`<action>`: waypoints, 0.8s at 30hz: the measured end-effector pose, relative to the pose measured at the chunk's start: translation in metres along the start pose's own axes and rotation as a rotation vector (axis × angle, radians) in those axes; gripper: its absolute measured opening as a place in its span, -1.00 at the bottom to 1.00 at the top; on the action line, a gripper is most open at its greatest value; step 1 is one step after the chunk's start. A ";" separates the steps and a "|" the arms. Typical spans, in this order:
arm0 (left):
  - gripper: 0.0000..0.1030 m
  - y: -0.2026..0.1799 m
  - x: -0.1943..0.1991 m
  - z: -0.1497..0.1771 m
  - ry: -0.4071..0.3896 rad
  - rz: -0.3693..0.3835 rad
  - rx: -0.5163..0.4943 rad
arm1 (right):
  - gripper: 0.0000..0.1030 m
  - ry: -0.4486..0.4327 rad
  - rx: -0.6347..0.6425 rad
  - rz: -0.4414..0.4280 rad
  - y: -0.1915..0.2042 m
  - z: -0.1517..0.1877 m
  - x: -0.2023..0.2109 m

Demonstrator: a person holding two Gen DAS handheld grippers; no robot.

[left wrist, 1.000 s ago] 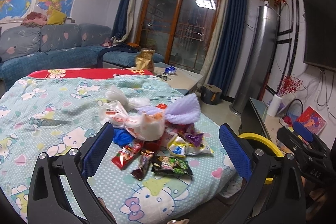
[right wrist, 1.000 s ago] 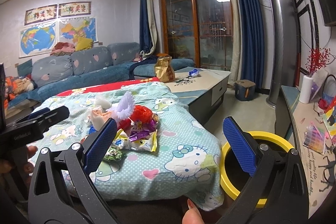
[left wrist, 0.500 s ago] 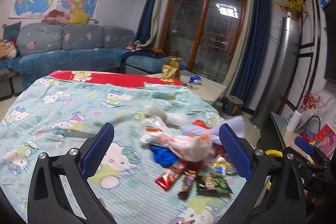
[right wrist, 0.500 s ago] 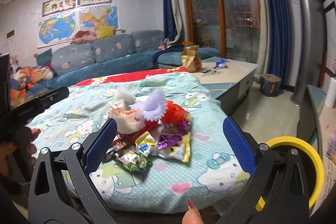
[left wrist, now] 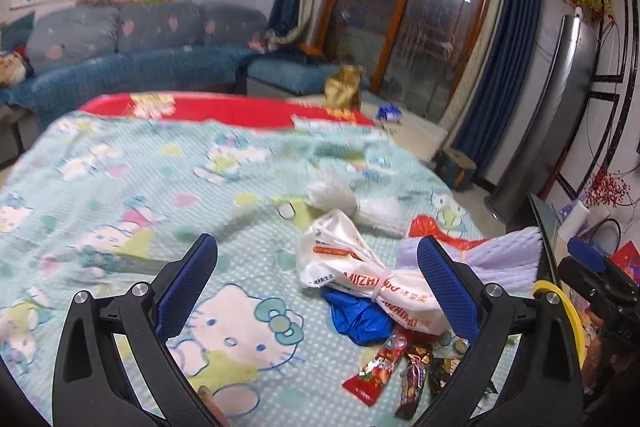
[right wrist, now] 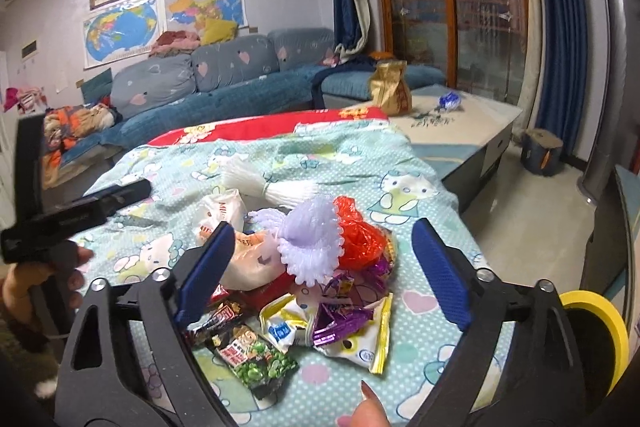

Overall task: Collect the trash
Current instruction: 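Grasp the lavender mesh bow with the right tool while the left tool grasps the white plastic bag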

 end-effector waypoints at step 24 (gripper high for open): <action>0.19 0.021 -0.110 0.009 0.226 0.110 0.145 | -0.79 0.107 0.051 -0.093 0.008 -0.003 -0.043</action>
Point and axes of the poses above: each gripper's, at about its wrist camera, not at the fingertips, and x roughly against the way its jaws point, y to its left, z to its underside, the point moved 4 cm from there along -x, roughly the way its jaws point, and after that the axes turned 9 degrees about x, right-handed, at the moved point
